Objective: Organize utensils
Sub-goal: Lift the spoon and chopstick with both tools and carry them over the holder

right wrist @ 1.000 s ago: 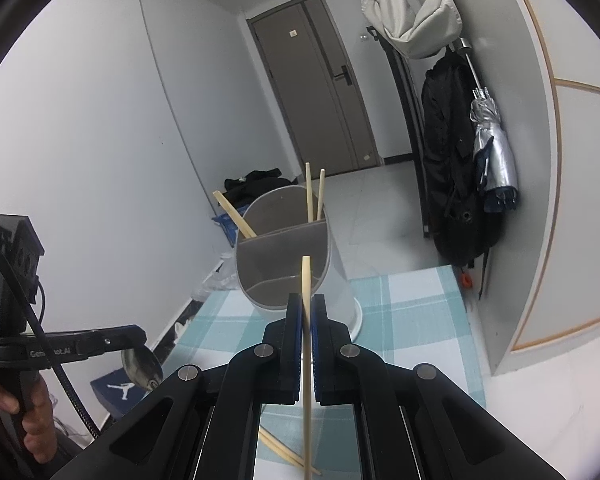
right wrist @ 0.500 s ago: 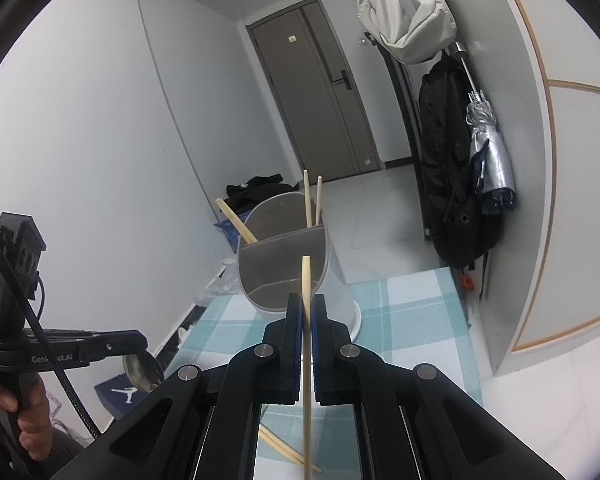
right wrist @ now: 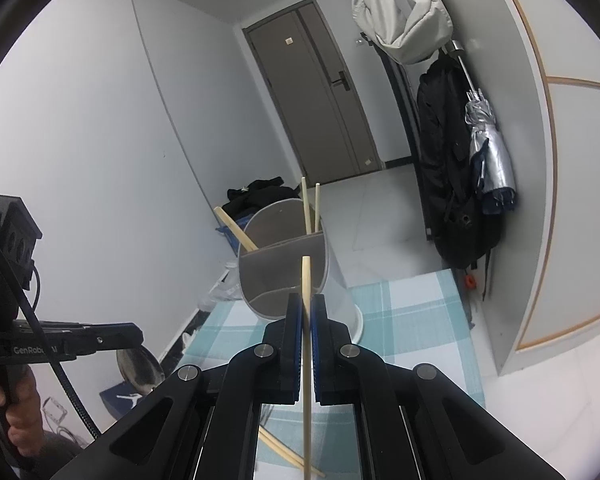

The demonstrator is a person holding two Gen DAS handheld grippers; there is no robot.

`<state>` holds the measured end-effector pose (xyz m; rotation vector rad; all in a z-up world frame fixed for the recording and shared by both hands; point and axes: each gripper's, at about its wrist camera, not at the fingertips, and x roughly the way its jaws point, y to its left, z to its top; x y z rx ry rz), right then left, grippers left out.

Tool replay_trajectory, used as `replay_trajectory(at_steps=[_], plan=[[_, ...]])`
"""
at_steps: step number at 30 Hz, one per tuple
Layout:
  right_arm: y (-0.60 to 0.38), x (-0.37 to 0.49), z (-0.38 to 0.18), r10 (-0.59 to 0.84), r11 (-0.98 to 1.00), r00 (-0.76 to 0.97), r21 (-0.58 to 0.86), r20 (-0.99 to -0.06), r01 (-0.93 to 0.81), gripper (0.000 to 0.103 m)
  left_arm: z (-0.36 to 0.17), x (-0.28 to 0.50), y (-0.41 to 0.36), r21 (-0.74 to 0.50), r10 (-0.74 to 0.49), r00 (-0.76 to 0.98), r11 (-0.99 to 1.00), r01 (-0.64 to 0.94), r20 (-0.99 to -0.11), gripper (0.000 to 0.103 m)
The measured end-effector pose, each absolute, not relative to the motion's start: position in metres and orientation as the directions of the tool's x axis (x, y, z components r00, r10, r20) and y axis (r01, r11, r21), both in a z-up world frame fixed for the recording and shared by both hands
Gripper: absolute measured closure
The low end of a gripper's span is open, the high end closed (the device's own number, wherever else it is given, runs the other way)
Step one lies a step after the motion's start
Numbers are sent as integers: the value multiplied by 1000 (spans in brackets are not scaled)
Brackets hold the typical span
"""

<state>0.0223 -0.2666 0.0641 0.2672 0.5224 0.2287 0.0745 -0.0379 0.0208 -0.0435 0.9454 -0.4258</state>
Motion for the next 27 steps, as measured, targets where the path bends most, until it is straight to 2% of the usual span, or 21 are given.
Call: replay_trajectory(at_steps=[8, 18, 27], plan=[[-272, 36, 90, 290, 935, 857, 316, -425, -160, 100, 54, 83, -47, -241, -415, 516, 897, 371, -750, 103], [-265, 79, 167, 302, 938, 913, 254, -275, -234, 100, 121, 110, -61, -243, -479, 535, 858, 452, -696, 103], [-261, 127, 196, 305, 929, 933, 275, -193, -247, 100, 145, 156, -61, -235, -490, 549, 851, 469, -677, 103]])
